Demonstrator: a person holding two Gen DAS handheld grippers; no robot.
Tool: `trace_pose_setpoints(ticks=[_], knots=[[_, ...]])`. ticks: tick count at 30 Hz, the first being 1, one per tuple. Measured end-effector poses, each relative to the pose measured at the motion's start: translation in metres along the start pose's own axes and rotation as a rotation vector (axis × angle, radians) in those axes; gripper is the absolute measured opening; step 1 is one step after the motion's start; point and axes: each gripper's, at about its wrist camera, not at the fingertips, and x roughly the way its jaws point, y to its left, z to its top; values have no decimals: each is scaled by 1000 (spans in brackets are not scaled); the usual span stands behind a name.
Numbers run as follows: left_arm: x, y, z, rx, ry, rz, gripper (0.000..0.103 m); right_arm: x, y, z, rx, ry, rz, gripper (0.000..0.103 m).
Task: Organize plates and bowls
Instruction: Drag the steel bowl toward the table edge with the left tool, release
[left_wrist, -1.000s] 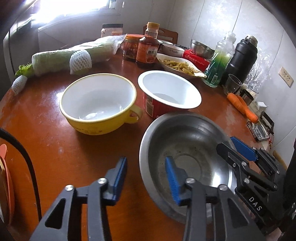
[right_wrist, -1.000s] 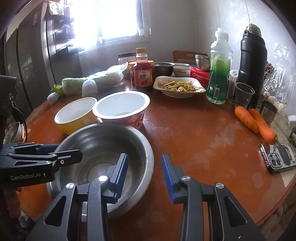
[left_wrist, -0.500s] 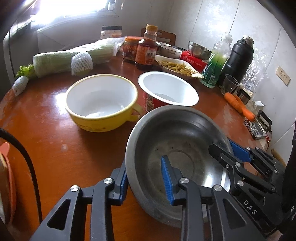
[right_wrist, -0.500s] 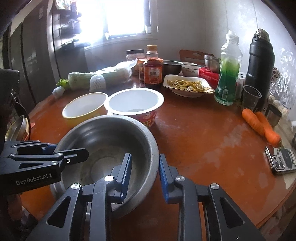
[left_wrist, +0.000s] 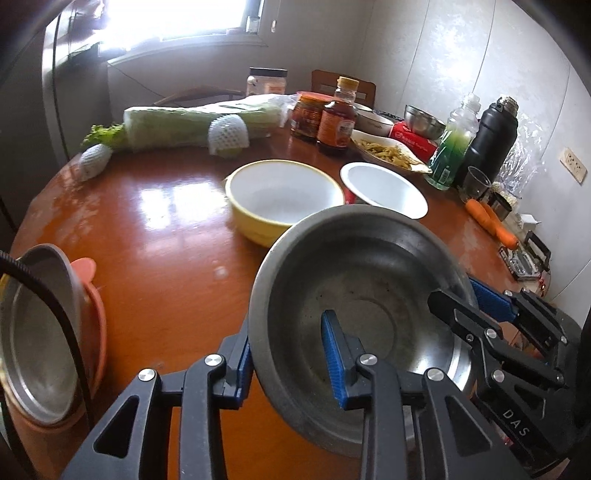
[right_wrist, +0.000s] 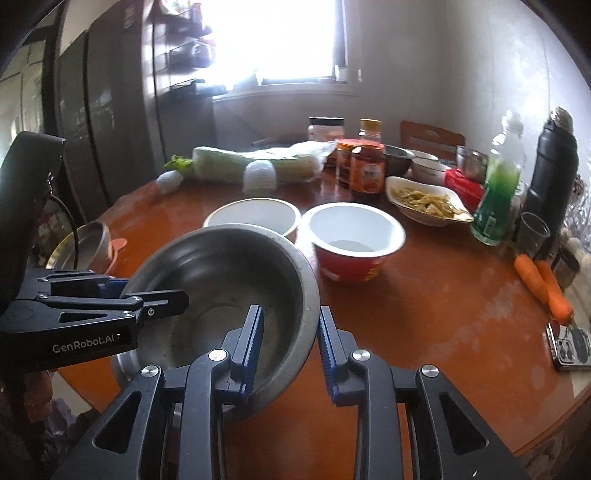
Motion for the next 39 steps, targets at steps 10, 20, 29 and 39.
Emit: trace_pose_setpoints(ticks=[10, 20, 29, 39], knots=[[-8, 20, -13, -29, 2, 38, 33, 2, 29, -4, -50, 25, 26, 31], [2, 23, -18, -19, 22, 65, 34, 13, 33, -9, -61, 58, 33, 31], [11, 20, -15, -11, 23, 79, 34, 25, 28, -10, -54, 83, 32, 32], [19, 21, -11, -13, 30, 80, 34, 34, 22, -12, -37, 92, 50, 32]])
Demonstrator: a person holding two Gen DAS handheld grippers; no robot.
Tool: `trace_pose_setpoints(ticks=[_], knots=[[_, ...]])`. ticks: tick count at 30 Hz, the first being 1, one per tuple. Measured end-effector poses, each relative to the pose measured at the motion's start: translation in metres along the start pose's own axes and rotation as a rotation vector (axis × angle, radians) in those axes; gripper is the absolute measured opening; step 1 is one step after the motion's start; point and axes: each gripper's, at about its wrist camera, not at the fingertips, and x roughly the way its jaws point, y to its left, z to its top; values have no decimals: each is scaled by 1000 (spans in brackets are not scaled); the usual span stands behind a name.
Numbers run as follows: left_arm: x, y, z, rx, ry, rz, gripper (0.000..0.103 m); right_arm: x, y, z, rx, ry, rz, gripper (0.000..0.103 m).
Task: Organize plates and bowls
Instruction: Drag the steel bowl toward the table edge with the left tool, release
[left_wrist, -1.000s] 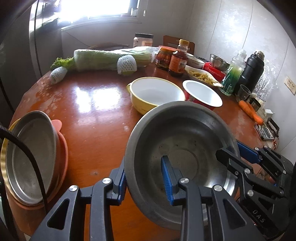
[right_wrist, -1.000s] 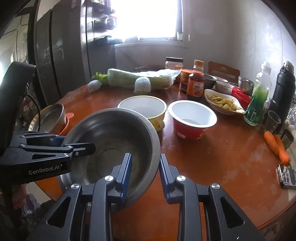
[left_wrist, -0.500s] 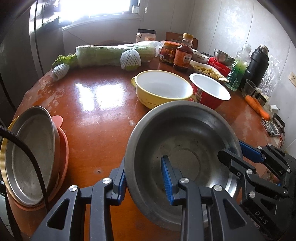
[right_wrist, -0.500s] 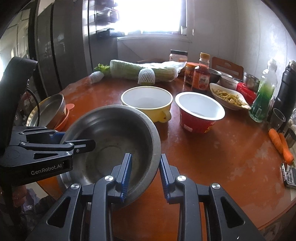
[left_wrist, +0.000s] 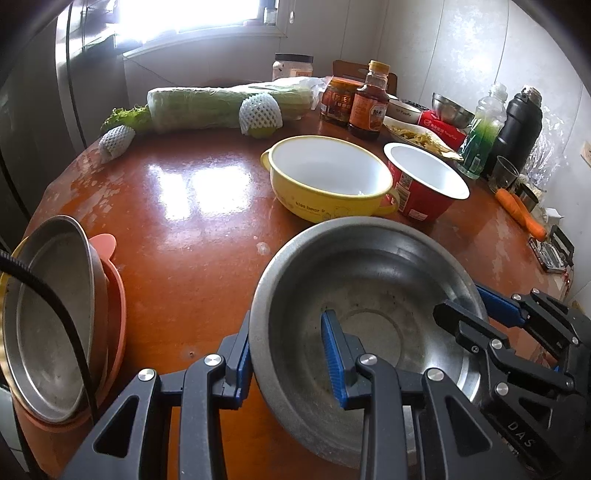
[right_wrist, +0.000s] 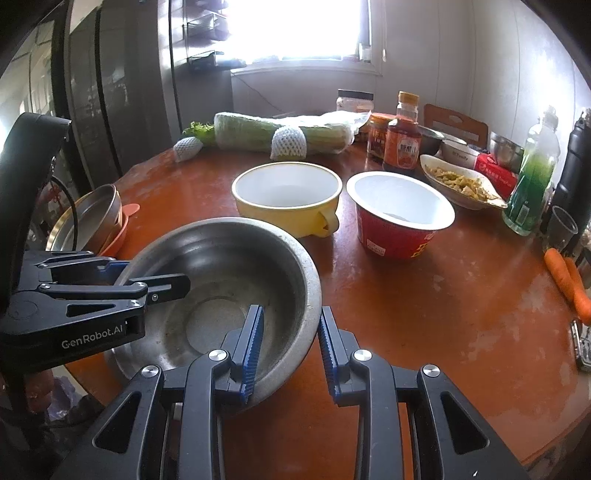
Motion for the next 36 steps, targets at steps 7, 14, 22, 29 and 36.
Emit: trace_pose_setpoints(ticks=[7, 14, 22, 29, 36], knots=[[1, 0, 2, 1, -12, 2, 34, 4, -2, 0, 11, 0, 11, 32], [1, 1, 2, -5, -15, -3, 36, 4, -3, 0, 18, -3, 20, 32], [1, 1, 2, -10, -17, -3, 36, 4, -4, 0, 26, -3, 29, 33], [-4, 1, 3, -20, -35, -6, 39, 2, -4, 0, 38, -3, 43, 38], [-10, 4, 4, -37, -56, -6, 46, -4, -7, 1, 53, -19, 36, 39]])
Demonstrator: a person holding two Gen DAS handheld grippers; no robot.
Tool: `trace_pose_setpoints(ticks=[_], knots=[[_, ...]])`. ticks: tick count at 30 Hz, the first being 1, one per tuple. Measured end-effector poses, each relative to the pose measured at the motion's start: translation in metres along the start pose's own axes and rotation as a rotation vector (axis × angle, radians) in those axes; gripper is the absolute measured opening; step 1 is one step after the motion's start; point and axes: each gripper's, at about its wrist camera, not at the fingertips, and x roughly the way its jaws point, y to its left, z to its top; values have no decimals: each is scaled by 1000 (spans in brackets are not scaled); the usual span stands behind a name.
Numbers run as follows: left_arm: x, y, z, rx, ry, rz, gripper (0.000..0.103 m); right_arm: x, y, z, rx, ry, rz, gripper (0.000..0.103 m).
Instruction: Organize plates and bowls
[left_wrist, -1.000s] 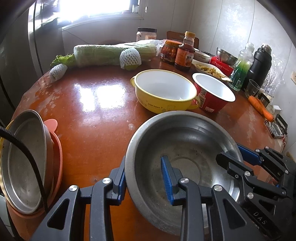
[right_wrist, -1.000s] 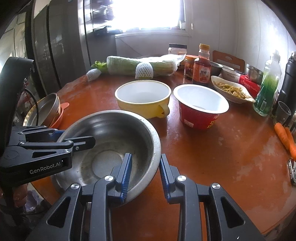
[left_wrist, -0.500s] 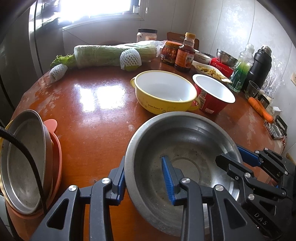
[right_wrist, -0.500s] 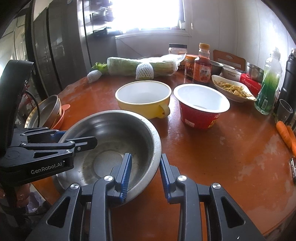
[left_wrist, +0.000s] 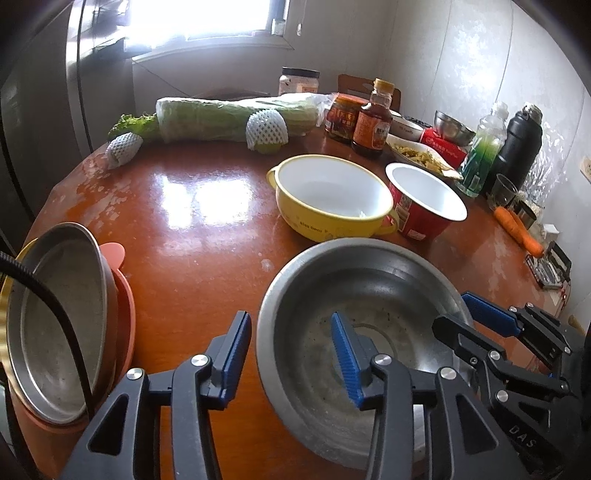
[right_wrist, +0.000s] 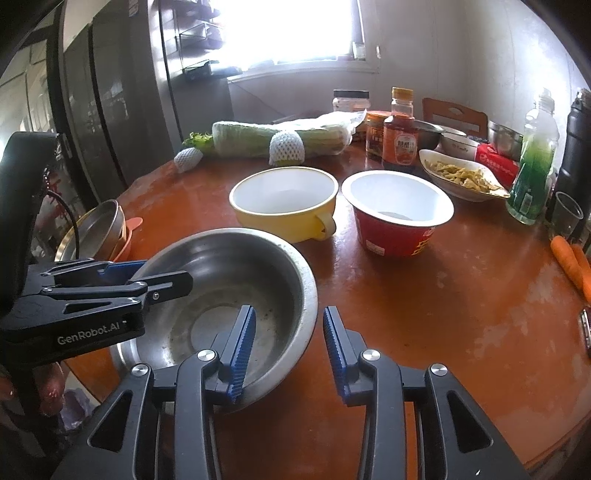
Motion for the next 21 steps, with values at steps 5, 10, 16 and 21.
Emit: trace_pose_setpoints(ticks=[5, 10, 16, 21], knots=[[-6, 5, 4, -12, -20, -2, 47, -4, -5, 3, 12, -15, -4, 40], [-12, 8, 13, -21, -38, 4, 48, -6, -12, 15, 25, -40, 5, 45], [-11, 8, 29, -30, -51, 10, 48, 6, -15, 37, 16, -46, 36, 45], [-5, 8, 40, -42, -43, 9, 48, 23, -18, 54, 17, -25, 74, 45]])
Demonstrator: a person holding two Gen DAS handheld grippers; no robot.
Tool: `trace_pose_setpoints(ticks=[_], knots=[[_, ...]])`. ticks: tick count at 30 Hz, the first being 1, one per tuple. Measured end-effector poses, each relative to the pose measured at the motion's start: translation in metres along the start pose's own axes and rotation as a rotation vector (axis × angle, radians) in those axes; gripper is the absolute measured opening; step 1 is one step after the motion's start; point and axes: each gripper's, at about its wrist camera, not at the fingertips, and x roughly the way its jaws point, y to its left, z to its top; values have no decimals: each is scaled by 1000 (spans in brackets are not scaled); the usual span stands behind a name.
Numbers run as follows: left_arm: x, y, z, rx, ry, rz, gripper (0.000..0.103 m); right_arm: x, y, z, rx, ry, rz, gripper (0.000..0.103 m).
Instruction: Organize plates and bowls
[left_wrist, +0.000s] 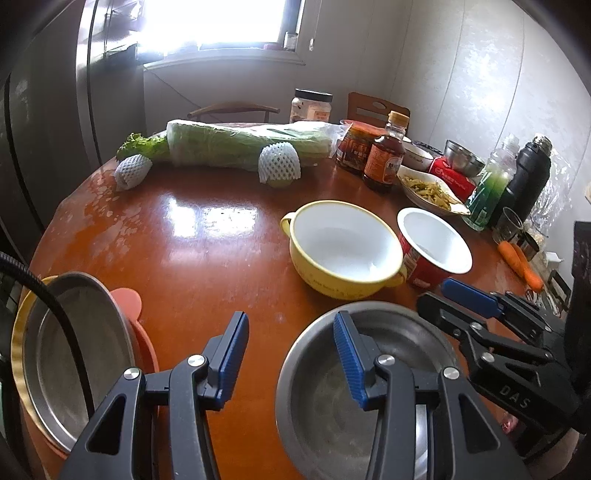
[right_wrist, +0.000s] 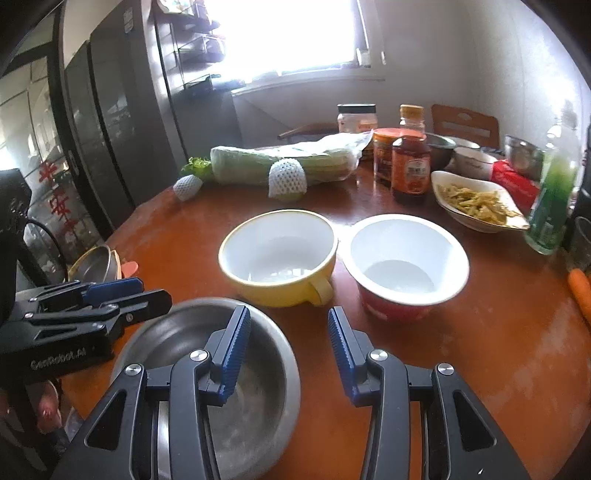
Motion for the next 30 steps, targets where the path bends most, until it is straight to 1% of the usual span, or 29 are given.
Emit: trace_pose_setpoints(ticks=[4, 17, 20, 24, 30], knots=[[6, -1, 9, -11, 9, -3, 48, 16, -3, 12, -4, 31, 25, 45], [35, 1, 36, -28, 66, -8, 48, 49, -10, 35, -11, 115, 51, 45], [41, 0, 41, -27, 78, -10, 48, 56, -11, 38, -11, 134, 31, 47], [50, -1, 45, -20, 101, -17, 48, 64, -14, 43, -8, 147, 33, 51], [58, 5, 48, -42, 120, -20, 48, 71, -14, 47, -24, 176, 23, 53]])
